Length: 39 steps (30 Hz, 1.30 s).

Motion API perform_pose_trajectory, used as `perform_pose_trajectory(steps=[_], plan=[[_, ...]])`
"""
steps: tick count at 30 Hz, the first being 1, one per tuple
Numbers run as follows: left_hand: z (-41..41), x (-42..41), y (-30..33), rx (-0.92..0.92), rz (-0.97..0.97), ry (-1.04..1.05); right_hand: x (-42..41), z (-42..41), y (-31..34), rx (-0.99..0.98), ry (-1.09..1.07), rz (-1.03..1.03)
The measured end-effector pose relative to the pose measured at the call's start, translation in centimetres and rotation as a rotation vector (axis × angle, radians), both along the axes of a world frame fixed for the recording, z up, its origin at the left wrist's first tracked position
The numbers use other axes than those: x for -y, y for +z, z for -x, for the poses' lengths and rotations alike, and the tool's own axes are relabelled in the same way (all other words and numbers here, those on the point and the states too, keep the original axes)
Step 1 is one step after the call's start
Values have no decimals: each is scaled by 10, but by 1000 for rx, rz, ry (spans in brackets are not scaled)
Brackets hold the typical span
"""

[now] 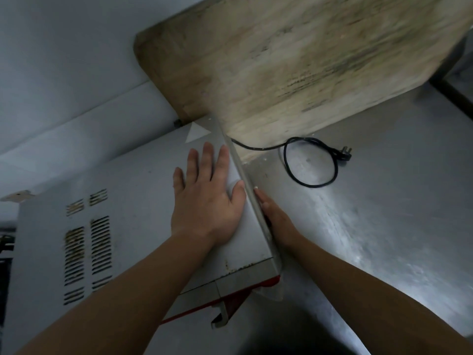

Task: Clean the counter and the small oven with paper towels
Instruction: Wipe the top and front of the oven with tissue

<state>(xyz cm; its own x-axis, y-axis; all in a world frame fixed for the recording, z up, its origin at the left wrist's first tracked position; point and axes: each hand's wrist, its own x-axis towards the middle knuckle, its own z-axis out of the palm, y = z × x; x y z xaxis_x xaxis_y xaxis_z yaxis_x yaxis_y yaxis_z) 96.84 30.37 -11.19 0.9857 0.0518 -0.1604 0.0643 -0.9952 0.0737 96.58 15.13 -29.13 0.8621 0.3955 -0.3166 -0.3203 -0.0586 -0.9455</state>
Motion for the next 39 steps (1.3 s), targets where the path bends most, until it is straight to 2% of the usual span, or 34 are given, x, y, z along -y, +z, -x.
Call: perform_pose_trajectory(steps=[5,14,18,25,31,35,39], plan=[[0,-1,-1,12,2,-7,7,16,7,7,1,48],[0,-1,-1,23,9,-10,20,70,73,294,-19,-56],[0,-2,-2,16,9,-12,22,66,63,347,-9,1],[0,-1,-2,16,4,-8,12,43,11,90,-31,55],[-1,-2,-1,13,1,-8,7,38,-1,-66,-49,65],[-1,-2,-3,11,1,-8,8,50,13,-32,-82,26],[-1,-3,-4,20,-3,-12,12,76,67,100,-101,-85]])
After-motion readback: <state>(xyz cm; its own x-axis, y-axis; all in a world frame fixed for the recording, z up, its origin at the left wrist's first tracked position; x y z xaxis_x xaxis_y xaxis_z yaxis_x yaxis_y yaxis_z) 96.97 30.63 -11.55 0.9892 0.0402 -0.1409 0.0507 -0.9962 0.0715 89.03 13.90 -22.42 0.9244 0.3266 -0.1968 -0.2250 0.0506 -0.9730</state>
